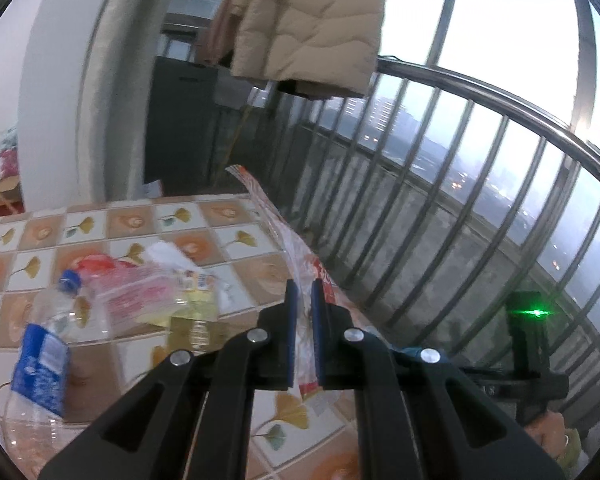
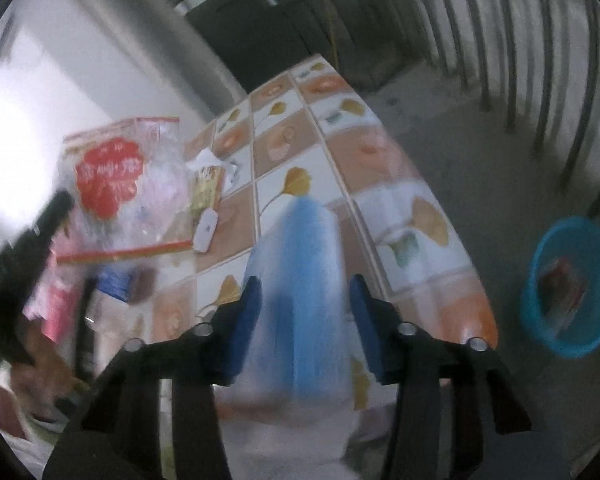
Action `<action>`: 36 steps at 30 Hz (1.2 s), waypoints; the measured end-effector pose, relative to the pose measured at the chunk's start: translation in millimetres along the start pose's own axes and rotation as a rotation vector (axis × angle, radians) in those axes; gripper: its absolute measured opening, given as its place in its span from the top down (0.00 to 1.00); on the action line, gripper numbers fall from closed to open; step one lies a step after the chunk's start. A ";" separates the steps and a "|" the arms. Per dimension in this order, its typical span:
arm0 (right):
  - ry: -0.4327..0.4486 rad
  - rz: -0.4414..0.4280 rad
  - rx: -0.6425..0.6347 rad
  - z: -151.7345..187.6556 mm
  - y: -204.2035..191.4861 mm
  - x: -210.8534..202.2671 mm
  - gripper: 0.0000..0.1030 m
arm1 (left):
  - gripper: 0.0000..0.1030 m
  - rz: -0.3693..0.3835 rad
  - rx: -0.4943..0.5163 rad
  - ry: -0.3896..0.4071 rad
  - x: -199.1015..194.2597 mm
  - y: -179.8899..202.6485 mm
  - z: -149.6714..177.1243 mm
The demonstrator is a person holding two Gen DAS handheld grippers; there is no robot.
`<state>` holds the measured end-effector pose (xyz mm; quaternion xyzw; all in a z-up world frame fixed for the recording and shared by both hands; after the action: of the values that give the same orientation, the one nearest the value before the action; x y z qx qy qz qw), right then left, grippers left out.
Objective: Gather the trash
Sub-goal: 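Carry the box and clear wrapper over the blue wastebasket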
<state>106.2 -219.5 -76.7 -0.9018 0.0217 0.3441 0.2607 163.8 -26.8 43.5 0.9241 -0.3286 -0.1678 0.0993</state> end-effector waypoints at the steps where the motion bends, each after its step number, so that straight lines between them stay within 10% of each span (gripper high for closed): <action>1: -0.009 0.016 -0.004 1.7 3.5 2.7 0.57 | 0.94 0.008 0.010 -0.008 3.3 5.2 3.0; 18: -0.068 0.029 -0.188 39.5 -23.1 23.7 0.16 | 0.94 -0.050 -0.001 -0.057 14.3 -5.7 19.1; 23: -0.056 0.157 -0.398 60.3 -43.3 33.1 0.16 | 0.94 -0.067 0.009 -0.064 11.8 -7.1 20.5; 26: -0.042 0.216 -0.450 63.8 -45.6 32.6 0.34 | 0.94 -0.073 0.026 -0.058 8.2 -3.2 20.8; 36: 0.087 0.044 -0.032 20.5 27.1 -30.2 0.35 | 0.94 -0.009 0.101 -0.057 7.4 41.3 19.6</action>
<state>64.8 -237.2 -82.8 -0.9191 0.0473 0.3107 0.2375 138.2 -64.6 35.8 0.9242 -0.3352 -0.1778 0.0424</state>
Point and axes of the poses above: each gripper's, at about its wrist camera, not at the fingertips, and x roughly the way its jaws point, y to its right, z to its underside, the point moved 3 cm from there along x, roughly the way its jaws point, and after that the axes turned 15 degrees about y, right-handed, at the moved point
